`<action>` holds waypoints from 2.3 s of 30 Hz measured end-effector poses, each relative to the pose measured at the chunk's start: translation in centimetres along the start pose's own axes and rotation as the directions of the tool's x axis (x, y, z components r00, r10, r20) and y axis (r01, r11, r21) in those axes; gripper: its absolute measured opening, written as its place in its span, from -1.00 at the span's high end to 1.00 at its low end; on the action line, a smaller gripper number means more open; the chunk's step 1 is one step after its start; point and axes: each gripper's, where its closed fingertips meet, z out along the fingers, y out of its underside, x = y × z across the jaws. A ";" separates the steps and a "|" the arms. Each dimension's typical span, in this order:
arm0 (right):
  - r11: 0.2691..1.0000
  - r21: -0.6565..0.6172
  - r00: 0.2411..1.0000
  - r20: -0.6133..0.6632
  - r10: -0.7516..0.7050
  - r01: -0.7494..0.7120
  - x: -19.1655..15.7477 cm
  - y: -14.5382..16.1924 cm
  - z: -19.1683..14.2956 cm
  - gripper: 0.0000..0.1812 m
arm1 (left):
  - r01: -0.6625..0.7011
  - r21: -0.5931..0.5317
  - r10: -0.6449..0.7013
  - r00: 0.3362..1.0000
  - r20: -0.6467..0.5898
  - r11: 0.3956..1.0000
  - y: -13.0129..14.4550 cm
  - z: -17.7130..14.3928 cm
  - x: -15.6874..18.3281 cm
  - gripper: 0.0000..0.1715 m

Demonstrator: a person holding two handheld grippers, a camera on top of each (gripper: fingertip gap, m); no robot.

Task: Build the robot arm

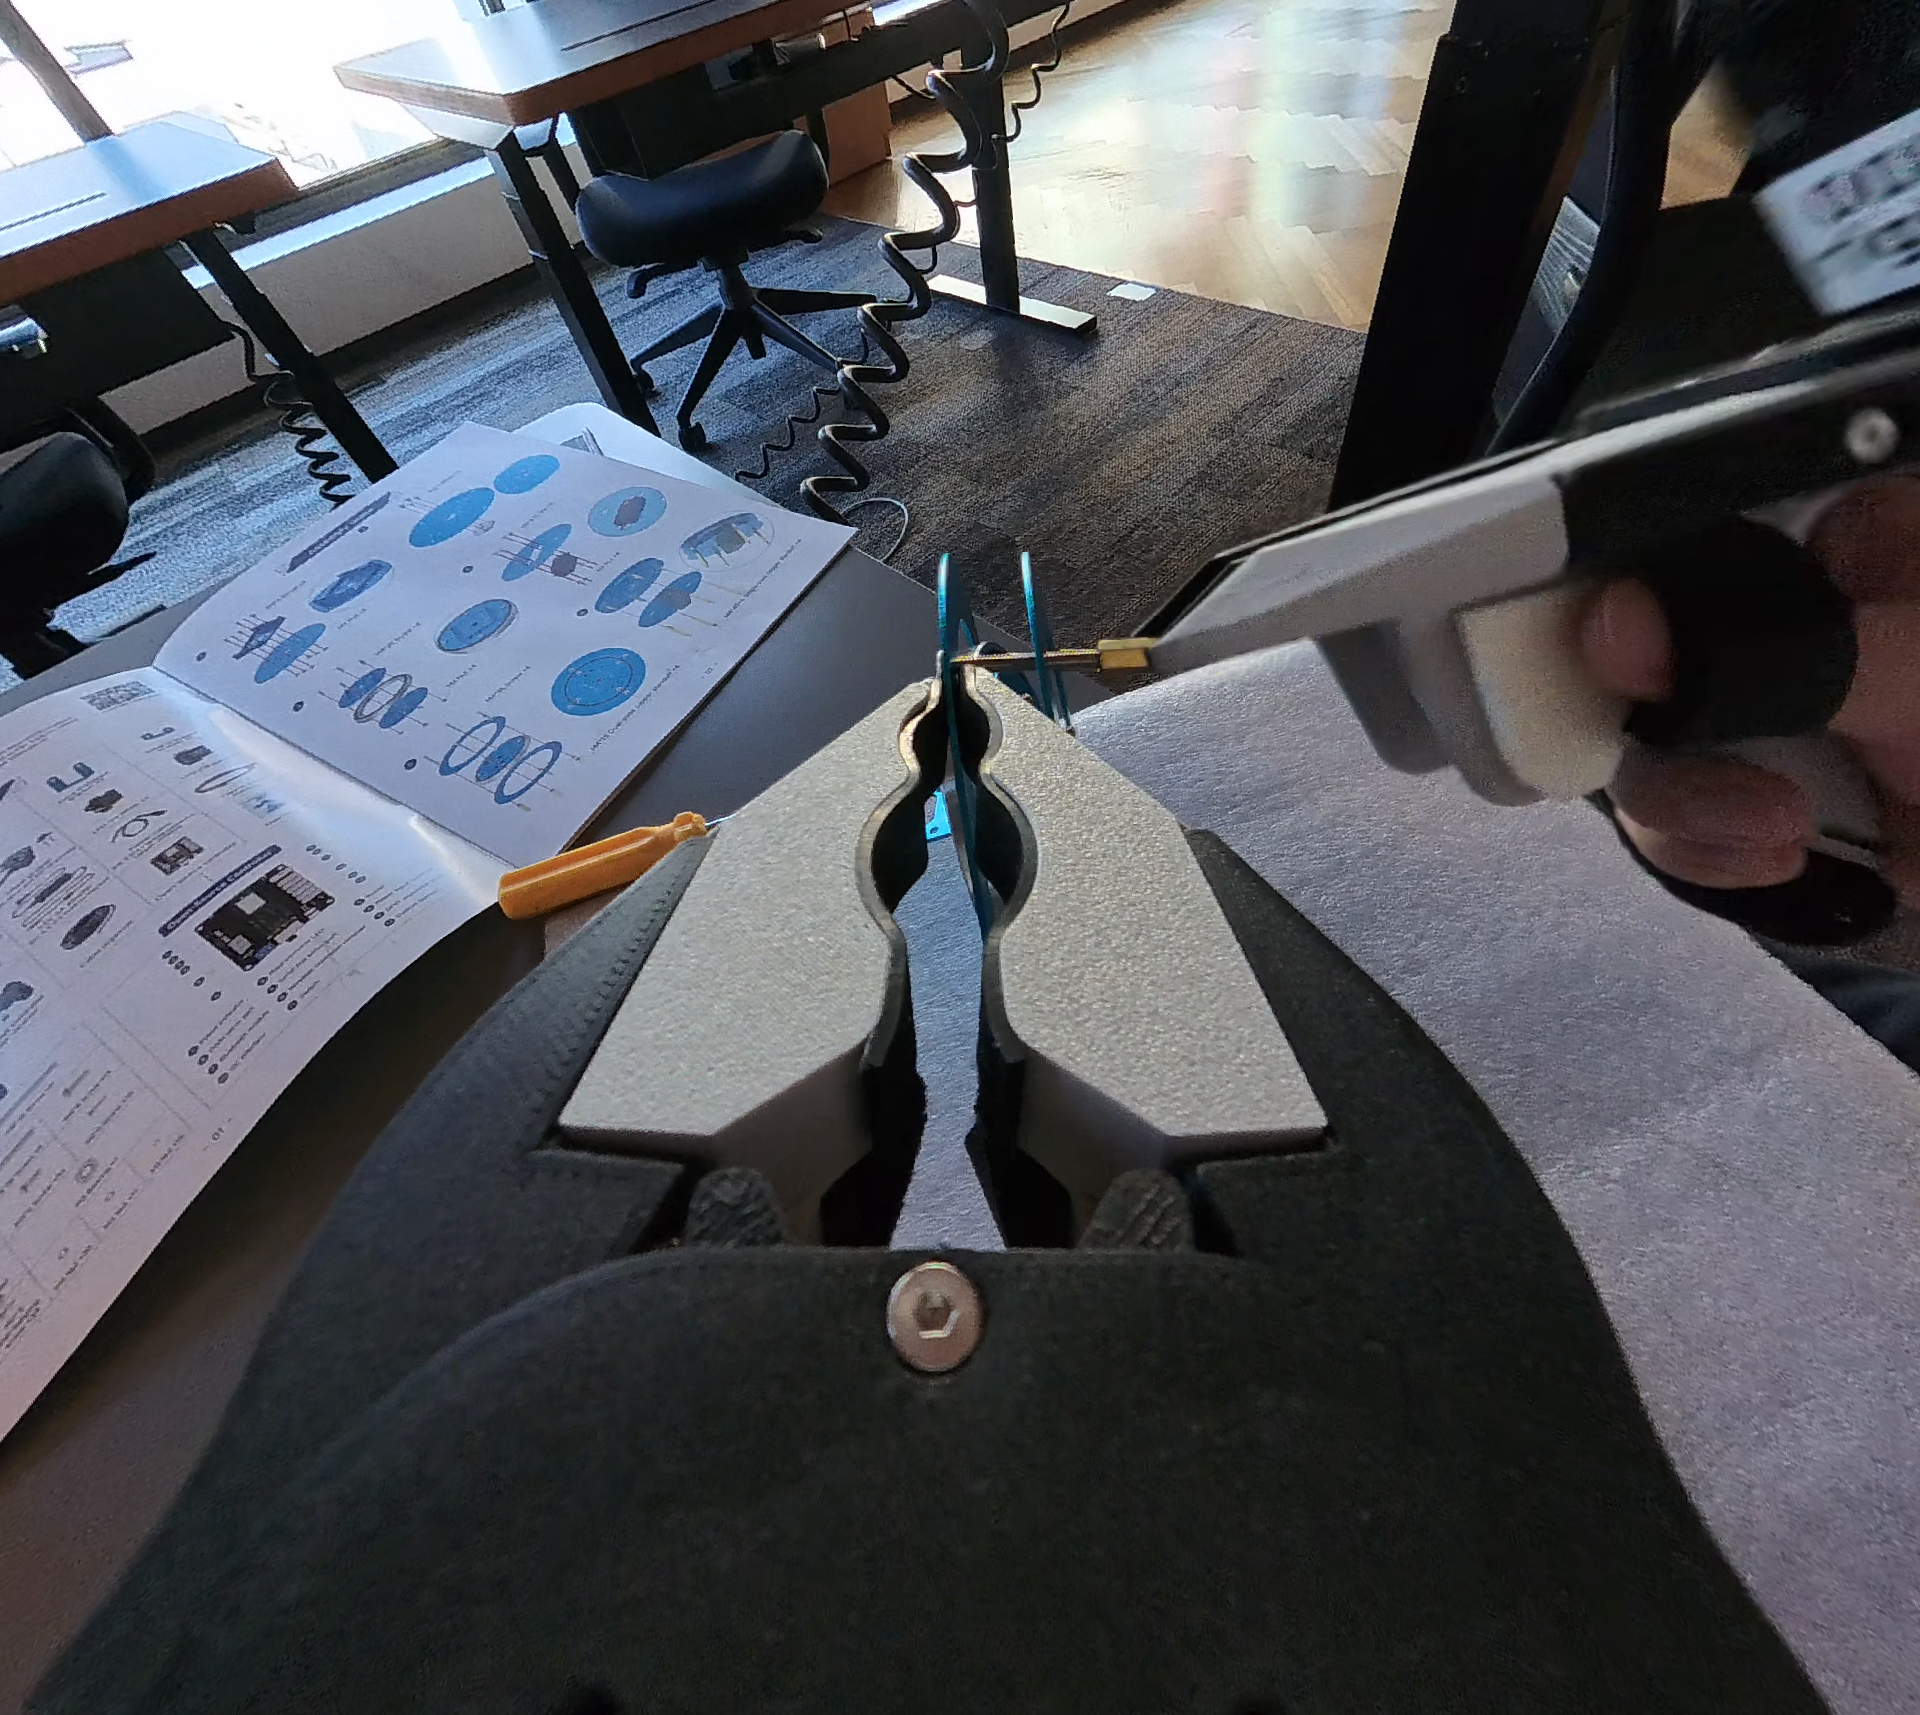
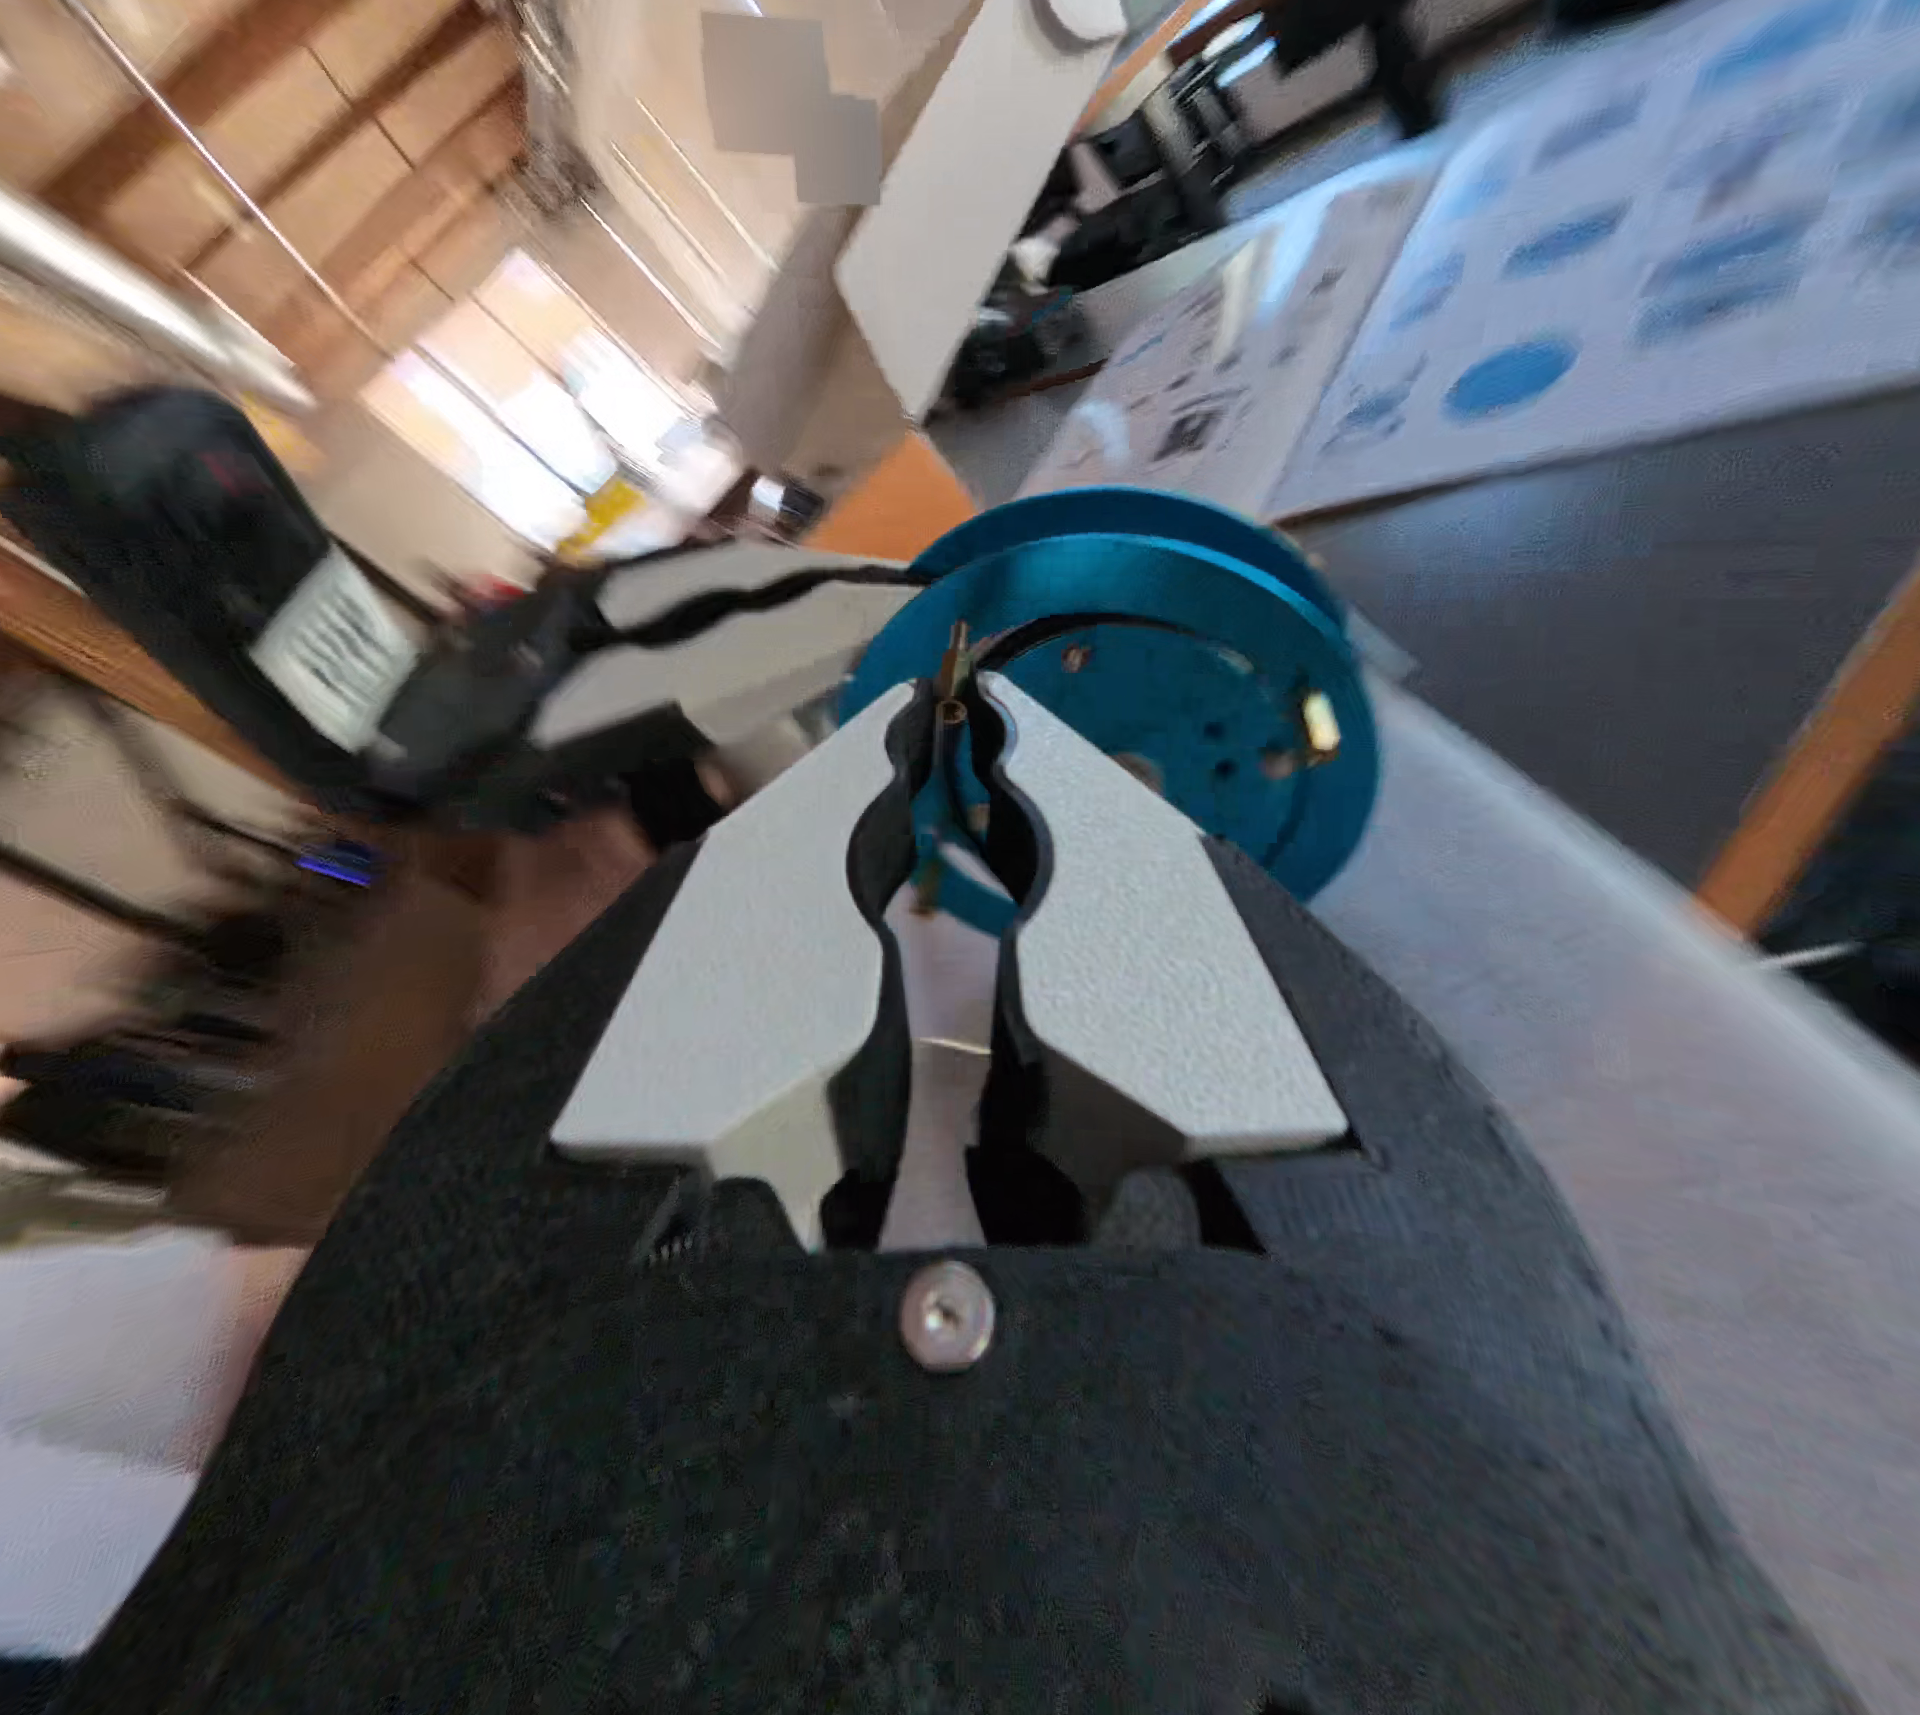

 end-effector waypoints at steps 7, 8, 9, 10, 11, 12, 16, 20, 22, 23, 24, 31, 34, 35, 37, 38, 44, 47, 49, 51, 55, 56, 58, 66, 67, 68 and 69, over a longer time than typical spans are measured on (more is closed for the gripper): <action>0.971 0.026 0.972 -0.023 -0.236 0.236 0.6 -0.2 -1.0 0.71 | -0.005 -0.001 0.005 1.000 0.000 1.000 0.0 0.1 0.1 1.00; 0.913 0.009 0.910 -0.089 -0.405 0.407 0.7 -0.5 -1.1 0.69 | 0.000 -0.001 0.000 1.000 -0.003 1.000 0.0 0.0 0.1 1.00; 0.834 -0.025 0.822 -0.155 -0.548 0.551 0.9 -0.8 -1.2 0.70 | 0.001 -0.001 -0.001 1.000 -0.003 1.000 0.0 0.1 0.1 1.00; 0.746 -0.062 0.728 -0.179 -0.661 0.662 0.6 -0.9 -1.1 0.70 | 0.000 0.000 0.000 1.000 -0.003 1.000 0.0 0.1 0.1 1.00; 0.668 -0.098 0.646 -0.181 -0.741 0.738 0.2 -0.7 -0.8 0.72 | -0.002 0.000 0.002 1.000 -0.002 1.000 0.0 0.1 0.1 1.00; 0.604 -0.128 0.581 -0.178 -0.794 0.787 -0.1 -0.5 -0.5 0.75 | -0.004 -0.001 0.004 1.000 -0.002 1.000 0.0 0.1 0.1 1.00; 0.567 -0.178 0.538 -0.187 -0.822 0.805 0.1 -0.1 0.2 0.95 | -0.003 -0.002 0.003 1.000 0.000 1.000 0.0 0.0 0.0 1.00; 0.952 -0.039 0.947 -0.098 -0.307 0.305 0.0 0.2 0.2 0.95 | -0.004 -0.002 0.004 1.000 0.000 1.000 0.1 0.0 0.0 1.00; 0.971 0.007 0.968 0.077 0.239 -0.240 -0.1 0.1 0.1 0.95 | -0.003 0.000 0.003 1.000 -0.007 1.000 0.0 0.0 0.2 1.00; 0.891 -0.009 0.877 0.171 0.449 -0.454 -0.1 0.0 0.0 0.95 | -0.006 0.000 0.006 1.000 -0.007 1.000 0.0 0.1 0.2 1.00; 0.829 -0.025 0.804 0.230 0.548 -0.558 0.0 0.0 -0.1 0.95 | -0.011 -0.001 0.011 1.000 -0.007 1.000 0.0 0.1 0.3 1.00; 0.911 -0.001 0.907 -0.097 -0.411 0.413 0.5 -0.8 -0.8 0.70 | 0.000 -0.001 0.000 1.000 -0.008 1.000 0.1 0.0 0.1 1.00; 0.687 -0.085 0.672 -0.154 -0.724 0.721 -0.1 -1.1 -0.5 0.83 | -0.008 -0.002 0.008 1.000 -0.006 1.000 0.1 0.0 0.2 1.00; 0.614 -0.117 0.600 -0.132 -0.789 0.781 -0.5 -0.7 -0.2 0.84 | -0.010 -0.002 0.010 1.000 -0.005 1.000 0.1 0.1 0.2 1.00; 0.505 -0.203 0.486 -0.142 -0.863 0.839 0.2 -0.2 0.3 0.85 | -0.007 -0.001 0.007 1.000 -0.006 1.000 0.1 0.0 0.2 1.00; 0.483 -0.237 0.460 -0.148 -0.876 0.843 0.7 0.0 0.4 0.93 | -0.005 -0.001 0.005 1.000 -0.007 1.000 0.1 0.0 0.2 1.00; 0.975 -0.071 0.977 -0.021 -0.214 0.212 0.1 0.6 0.7 0.95 | 0.001 -0.002 -0.001 1.000 -0.006 1.000 0.1 0.0 0.0 1.00; 0.971 -0.085 0.956 0.176 0.234 -0.223 -0.4 0.4 0.3 0.93 | -0.009 -0.002 0.009 1.000 -0.007 1.000 0.1 0.1 0.2 1.00; 0.998 -0.062 0.987 0.153 0.040 -0.031 0.2 0.4 0.0 0.78 | -0.010 -0.003 0.010 1.000 -0.006 1.000 0.1 0.0 0.2 1.00; 0.946 -0.021 0.946 0.035 -0.324 0.325 1.2 -0.1 -0.4 0.44 | -0.004 -0.002 0.004 1.000 -0.007 1.000 0.1 0.0 0.1 1.00; 0.589 0.020 0.588 -0.072 -0.805 0.808 -1.2 -1.2 -1.5 0.49 | -0.003 -0.001 0.003 1.000 -0.006 1.000 0.1 0.0 0.1 1.00; 0.488 -0.009 0.486 -0.075 -0.871 0.873 -1.6 -0.8 -1.4 0.47 | -0.004 -0.001 0.004 1.000 -0.006 1.000 0.1 0.0 0.1 1.00; 0.292 -0.056 0.290 -0.047 -0.956 0.955 -2.0 0.3 -1.0 0.45 | -0.003 -0.001 0.003 1.000 -0.008 1.000 0.1 0.0 0.1 1.00; 0.066 -0.229 0.067 -0.006 -0.998 0.971 1.6 2.6 0.2 0.43 | 0.001 0.001 -0.001 1.000 -0.008 1.000 0.1 0.0 0.0 1.00; 0.081 -0.250 0.089 0.021 -0.996 0.965 2.1 2.9 0.2 0.44 | 0.002 0.001 -0.002 1.000 -0.009 1.000 0.1 0.0 0.0 1.00; 0.097 -0.244 0.101 0.002 -0.995 0.965 2.0 2.5 0.1 0.44 | 0.003 0.001 -0.003 1.000 -0.009 1.000 0.1 0.0 0.0 1.00; 0.105 -0.206 0.101 -0.031 -0.994 0.973 1.2 1.8 -0.1 0.43 | 0.004 0.001 -0.004 1.000 -0.009 1.000 0.1 0.0 0.0 1.00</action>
